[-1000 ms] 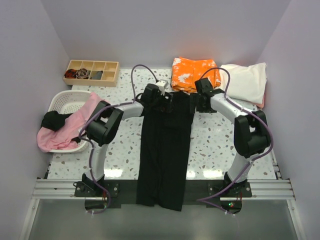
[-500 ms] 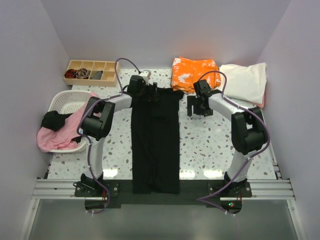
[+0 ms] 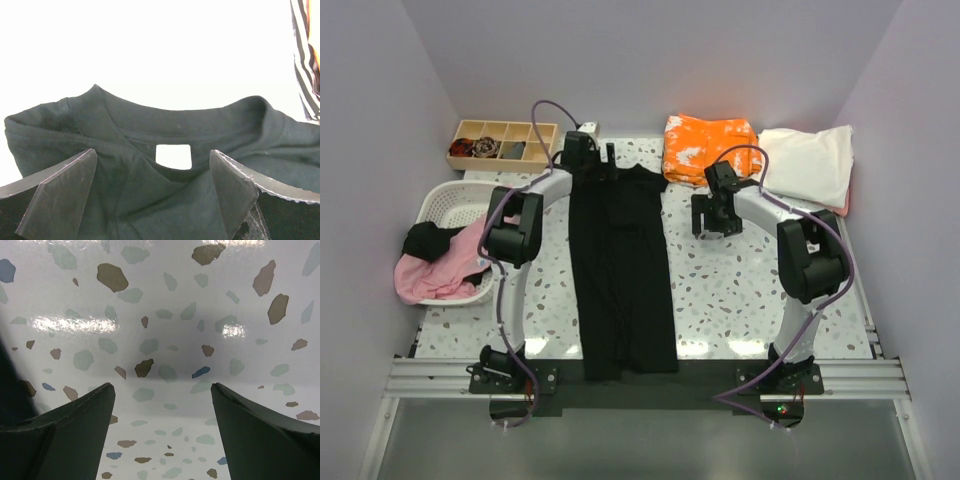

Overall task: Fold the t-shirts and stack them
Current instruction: Rotate the tshirt 100 degrees

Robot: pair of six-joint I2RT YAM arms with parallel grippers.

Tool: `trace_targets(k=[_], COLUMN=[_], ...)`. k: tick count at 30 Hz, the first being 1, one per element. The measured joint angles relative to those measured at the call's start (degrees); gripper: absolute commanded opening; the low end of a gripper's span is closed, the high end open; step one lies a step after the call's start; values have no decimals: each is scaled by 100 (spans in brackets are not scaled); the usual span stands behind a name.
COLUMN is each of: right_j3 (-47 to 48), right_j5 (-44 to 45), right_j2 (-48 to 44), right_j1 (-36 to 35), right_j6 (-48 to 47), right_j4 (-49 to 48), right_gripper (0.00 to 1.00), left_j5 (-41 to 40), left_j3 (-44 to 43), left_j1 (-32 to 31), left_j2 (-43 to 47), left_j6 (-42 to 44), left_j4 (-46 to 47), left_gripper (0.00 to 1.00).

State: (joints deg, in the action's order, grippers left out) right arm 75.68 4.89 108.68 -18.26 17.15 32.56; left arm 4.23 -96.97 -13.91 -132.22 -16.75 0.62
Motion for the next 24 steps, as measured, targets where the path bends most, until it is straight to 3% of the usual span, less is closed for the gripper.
trace_targets(k=[9,17,24], right_j3=[52,179,188], right_j5=[-114,-160,-190], right_j2=[149,245,282], right_j1=[-2,-2,-2], right_j6=[2,2,2], right_j4=[20,7,-2], right_gripper=[82,82,82], left_j5=[59,1062,2184], left_j3=[-1108,-127,-236], left_j1=[190,245,-39], left_j2=[-586,144,656], left_j6=[90,157,299], left_j4=[-551,-328,-136], left_gripper=[100,99,98])
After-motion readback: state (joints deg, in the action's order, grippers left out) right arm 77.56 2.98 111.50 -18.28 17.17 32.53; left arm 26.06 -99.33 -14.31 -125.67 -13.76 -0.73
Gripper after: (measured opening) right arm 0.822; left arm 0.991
